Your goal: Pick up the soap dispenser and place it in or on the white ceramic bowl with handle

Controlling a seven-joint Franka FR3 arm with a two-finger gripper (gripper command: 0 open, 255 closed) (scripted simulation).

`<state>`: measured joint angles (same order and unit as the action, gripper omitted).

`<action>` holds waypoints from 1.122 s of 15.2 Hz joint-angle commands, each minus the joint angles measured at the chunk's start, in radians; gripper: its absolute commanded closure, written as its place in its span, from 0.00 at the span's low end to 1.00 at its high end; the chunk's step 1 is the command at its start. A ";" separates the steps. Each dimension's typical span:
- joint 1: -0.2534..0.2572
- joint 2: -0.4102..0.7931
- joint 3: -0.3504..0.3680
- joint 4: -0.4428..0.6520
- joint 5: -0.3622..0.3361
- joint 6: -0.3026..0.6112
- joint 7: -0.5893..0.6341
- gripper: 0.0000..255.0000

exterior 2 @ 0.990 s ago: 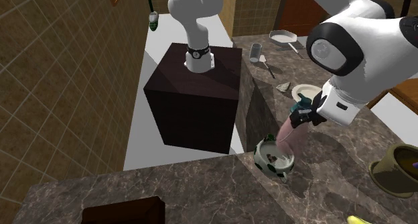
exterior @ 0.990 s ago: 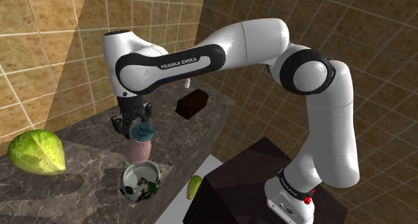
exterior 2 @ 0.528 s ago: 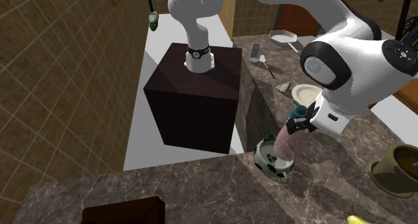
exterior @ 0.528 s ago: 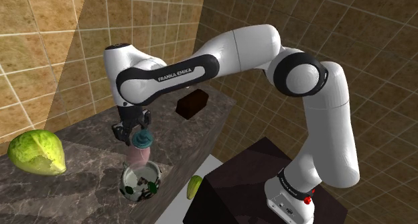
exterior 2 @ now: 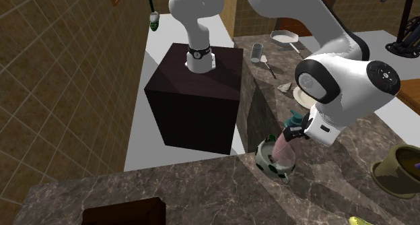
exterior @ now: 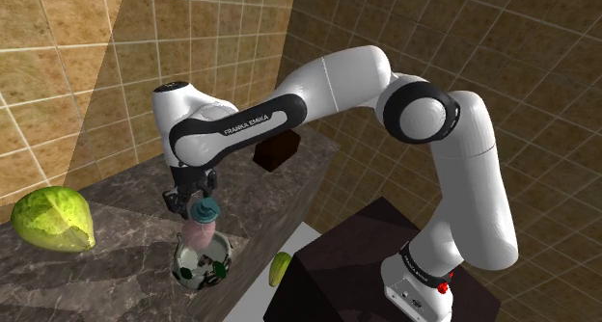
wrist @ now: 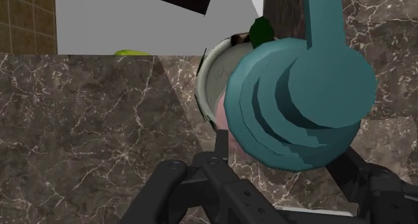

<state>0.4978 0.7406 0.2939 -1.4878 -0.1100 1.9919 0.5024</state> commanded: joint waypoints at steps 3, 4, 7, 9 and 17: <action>0.001 0.011 -0.002 -0.007 -0.003 0.019 0.000 1.00; 0.001 0.011 -0.002 -0.007 -0.003 0.019 0.000 1.00; 0.001 0.011 -0.002 -0.007 -0.003 0.019 0.000 1.00; 0.001 0.011 -0.002 -0.007 -0.003 0.019 0.000 1.00; -0.001 -0.008 0.002 0.031 0.003 -0.038 -0.004 0.00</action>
<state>0.4939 0.7387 0.2931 -1.4758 -0.1096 1.9791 0.4966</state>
